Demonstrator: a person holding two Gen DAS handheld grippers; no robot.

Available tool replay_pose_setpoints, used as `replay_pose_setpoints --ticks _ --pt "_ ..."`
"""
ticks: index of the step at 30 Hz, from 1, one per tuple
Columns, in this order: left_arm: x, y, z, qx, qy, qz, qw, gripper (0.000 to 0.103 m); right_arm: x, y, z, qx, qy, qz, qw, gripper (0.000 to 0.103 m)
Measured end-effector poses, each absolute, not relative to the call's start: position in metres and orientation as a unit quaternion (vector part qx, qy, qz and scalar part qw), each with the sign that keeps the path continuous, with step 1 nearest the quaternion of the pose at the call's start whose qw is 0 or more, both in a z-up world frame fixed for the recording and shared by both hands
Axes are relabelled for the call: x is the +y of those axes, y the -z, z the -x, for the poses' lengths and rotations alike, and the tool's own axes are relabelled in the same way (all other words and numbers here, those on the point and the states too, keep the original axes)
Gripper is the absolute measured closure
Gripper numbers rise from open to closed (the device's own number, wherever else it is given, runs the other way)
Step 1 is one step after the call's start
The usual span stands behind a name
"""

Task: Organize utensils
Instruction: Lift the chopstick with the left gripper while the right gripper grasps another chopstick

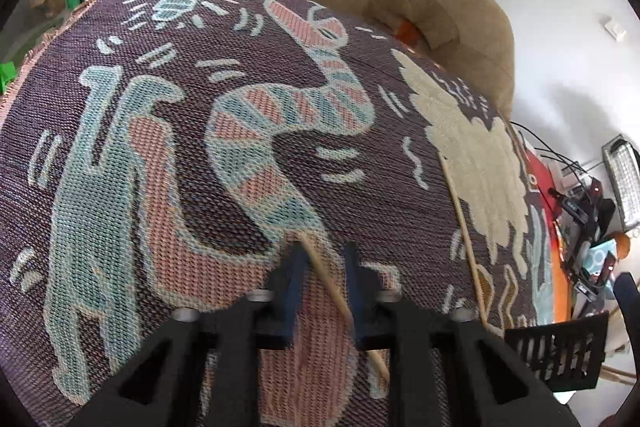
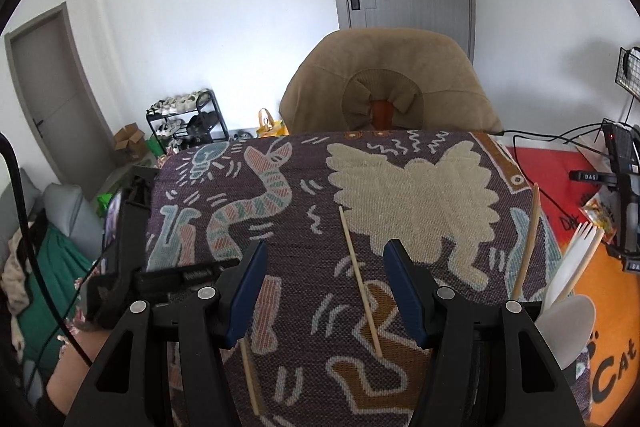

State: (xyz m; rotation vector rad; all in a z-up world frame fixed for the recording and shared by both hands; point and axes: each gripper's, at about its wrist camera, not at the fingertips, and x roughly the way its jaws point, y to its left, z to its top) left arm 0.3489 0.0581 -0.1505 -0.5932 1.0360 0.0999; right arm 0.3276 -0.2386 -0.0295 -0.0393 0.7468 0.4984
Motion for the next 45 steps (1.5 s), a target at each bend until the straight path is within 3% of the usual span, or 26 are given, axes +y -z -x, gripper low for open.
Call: replay_pose_setpoints --ticks 16,23,26,28,45 --pt "0.109 0.065 -0.291 0.324 -0.021 0.322 0.889 0.099 -0.213 0.044 -0.382 0.433 -0.278 -0.023 0.857 0.042" --pt "0.139 0.042 -0.265 0.259 -0.039 0.334 0.906 0.099 -0.185 0.058 -0.42 0.468 -0.253 0.013 0.847 0.062" --pt "0.155 0.034 -0.25 0.235 -0.052 0.335 0.911 0.099 -0.175 0.072 -0.438 0.488 -0.248 0.021 0.836 0.081" --pt "0.166 0.032 -0.241 0.219 -0.064 0.338 0.913 0.099 -0.168 0.081 -0.447 0.5 -0.242 0.031 0.831 0.086" --pt "0.244 0.066 -0.208 0.192 -0.135 0.388 0.891 0.099 -0.128 0.139 -0.501 0.535 -0.173 0.147 0.814 0.086"
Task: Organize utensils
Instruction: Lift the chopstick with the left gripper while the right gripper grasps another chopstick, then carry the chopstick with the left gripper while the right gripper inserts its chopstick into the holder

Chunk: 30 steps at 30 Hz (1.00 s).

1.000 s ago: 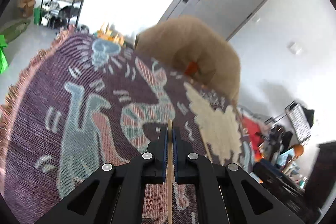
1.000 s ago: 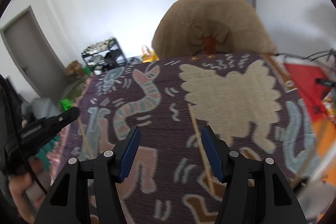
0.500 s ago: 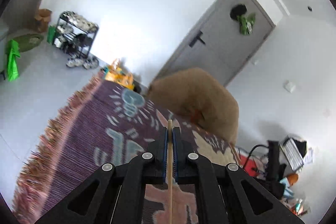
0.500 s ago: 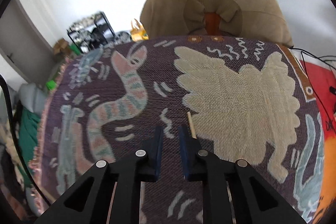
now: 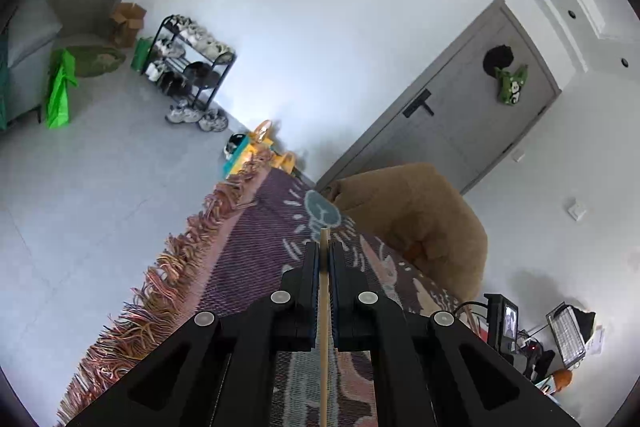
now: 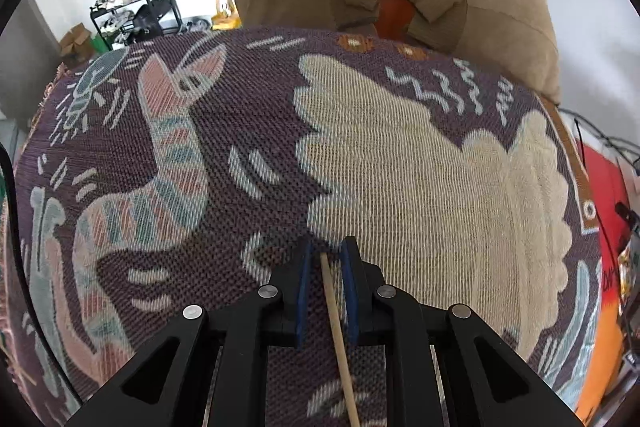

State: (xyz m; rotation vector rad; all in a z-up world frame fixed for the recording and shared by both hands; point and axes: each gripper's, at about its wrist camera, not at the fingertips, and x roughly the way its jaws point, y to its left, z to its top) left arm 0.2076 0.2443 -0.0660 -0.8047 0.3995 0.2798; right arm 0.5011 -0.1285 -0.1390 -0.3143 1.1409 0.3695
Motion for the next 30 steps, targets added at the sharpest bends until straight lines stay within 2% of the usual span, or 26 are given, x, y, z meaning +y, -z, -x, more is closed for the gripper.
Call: replay_pose_setpoints --ticks 2,6,13,30 --pt "0.246 0.069 -0.208 0.195 -0.135 0.389 0.89 0.099 -0.126 0.138 -0.499 0.535 -0.18 0.153 0.811 0.097" --pt "0.25 0.072 -0.207 0.197 -0.135 0.391 0.889 0.099 -0.13 0.124 -0.484 0.513 -0.19 0.154 0.823 0.097" --pt "0.236 0.061 -0.203 0.196 -0.123 0.383 0.894 0.099 -0.145 0.065 -0.437 0.441 -0.227 0.132 0.858 0.097" --pt "0.161 0.009 -0.203 0.18 -0.064 0.331 0.924 0.099 -0.25 -0.065 -0.313 0.266 -0.257 0.04 0.928 0.098"
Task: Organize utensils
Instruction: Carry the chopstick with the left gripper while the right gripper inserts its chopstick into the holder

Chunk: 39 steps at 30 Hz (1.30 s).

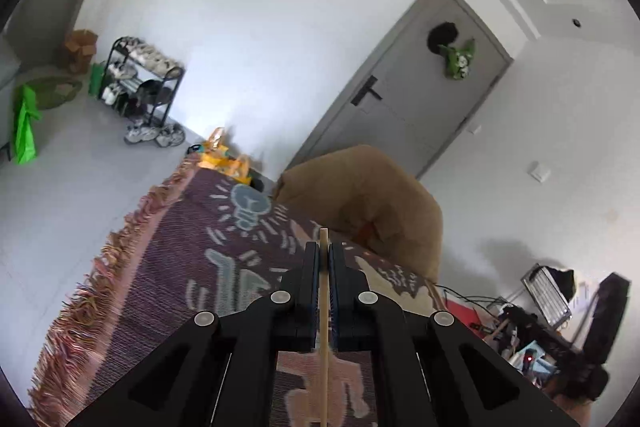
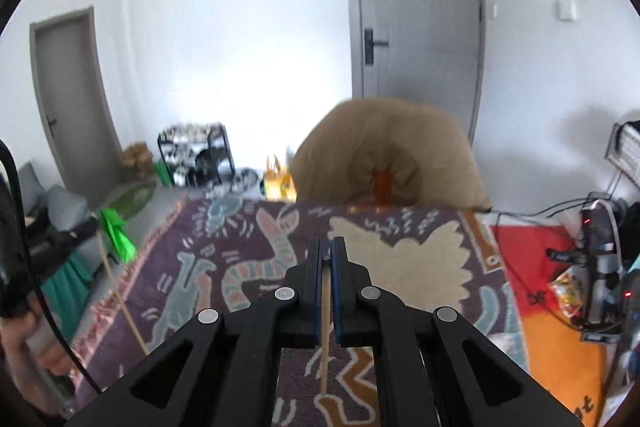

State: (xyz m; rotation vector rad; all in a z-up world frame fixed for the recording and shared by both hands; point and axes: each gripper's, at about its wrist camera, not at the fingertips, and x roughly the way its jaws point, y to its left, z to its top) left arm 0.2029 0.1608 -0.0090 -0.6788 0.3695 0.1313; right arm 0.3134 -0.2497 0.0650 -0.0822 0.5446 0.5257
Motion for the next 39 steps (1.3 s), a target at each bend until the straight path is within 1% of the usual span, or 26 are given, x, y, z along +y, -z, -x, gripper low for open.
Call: replay_pose_setpoints --ticks 7,12,27,32,39 --pt "0.127 -0.009 -0.205 0.176 -0.037 0.312 0.933 0.099 -0.298 -0.113 -0.28 0.202 -0.23 0.018 0.952 0.098" --pt "0.108 -0.019 -0.208 0.173 -0.022 0.302 0.937 0.099 -0.321 -0.123 -0.271 0.181 -0.211 0.008 0.961 0.098" --pt "0.073 -0.028 -0.216 0.184 -0.005 0.274 0.944 0.099 -0.361 -0.11 -0.258 0.159 -0.194 -0.015 0.968 0.098" --pt "0.055 -0.039 -0.218 0.181 0.005 0.252 0.951 0.099 -0.37 -0.113 -0.251 0.152 -0.198 -0.023 0.968 0.098" --pt "0.034 -0.048 -0.222 0.179 0.021 0.24 0.954 0.099 -0.368 -0.099 -0.257 0.176 -0.212 -0.019 0.961 0.098"
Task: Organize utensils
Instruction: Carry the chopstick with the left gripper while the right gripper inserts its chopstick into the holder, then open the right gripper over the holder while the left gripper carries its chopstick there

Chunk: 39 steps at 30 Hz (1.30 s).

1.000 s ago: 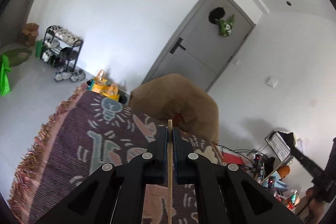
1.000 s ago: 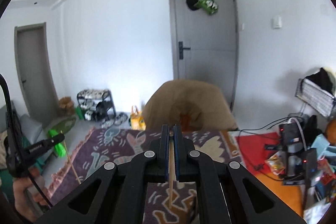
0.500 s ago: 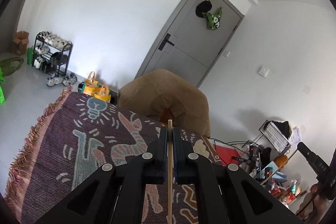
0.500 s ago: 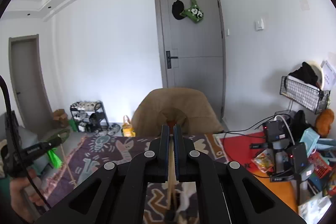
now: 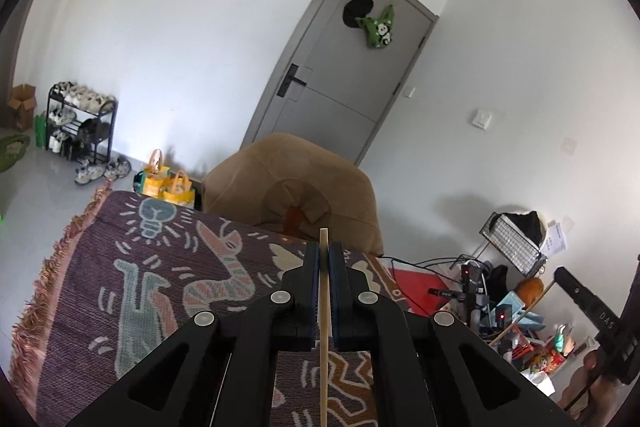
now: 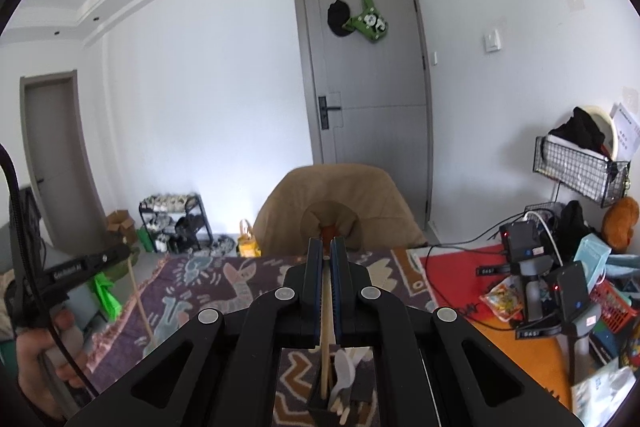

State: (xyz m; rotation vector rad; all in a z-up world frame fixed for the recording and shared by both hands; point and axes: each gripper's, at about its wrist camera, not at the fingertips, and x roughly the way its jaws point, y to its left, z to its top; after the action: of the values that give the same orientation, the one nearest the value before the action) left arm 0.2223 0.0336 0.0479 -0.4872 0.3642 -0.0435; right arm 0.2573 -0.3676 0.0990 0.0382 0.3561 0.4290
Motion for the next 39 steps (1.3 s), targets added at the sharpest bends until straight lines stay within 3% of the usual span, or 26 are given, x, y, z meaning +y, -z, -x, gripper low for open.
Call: replay_pose_setpoints --ticks 3,4,5,7,24,39 --pt "0.025 -0.05 -0.226 0.181 0.03 0.237 0.954 0.099 -0.367 -0.09 -0.263 0.2 -0.222 -0.028 0.954 0.096" --pt "0.021 -0.052 -0.227 0.18 0.034 0.235 0.954 0.099 -0.37 -0.087 -0.263 0.202 -0.221 -0.032 0.953 0.087" --pt "0.019 -0.053 -0.228 0.179 0.037 0.234 0.955 0.099 -0.373 -0.086 -0.262 0.2 -0.221 -0.035 0.954 0.07" --pt "0.012 -0.058 -0.229 0.175 0.043 0.229 0.957 0.099 -0.381 -0.084 -0.257 0.189 -0.216 -0.047 0.957 0.055" --pt "-0.082 -0.096 -0.245 0.124 0.135 0.173 0.968 0.099 -0.461 -0.029 -0.237 0.22 -0.165 -0.151 0.95 0.054" --pt "-0.148 -0.066 -0.259 0.076 0.134 0.103 0.983 0.099 -0.495 0.019 -0.224 0.255 -0.136 -0.187 0.939 0.054"
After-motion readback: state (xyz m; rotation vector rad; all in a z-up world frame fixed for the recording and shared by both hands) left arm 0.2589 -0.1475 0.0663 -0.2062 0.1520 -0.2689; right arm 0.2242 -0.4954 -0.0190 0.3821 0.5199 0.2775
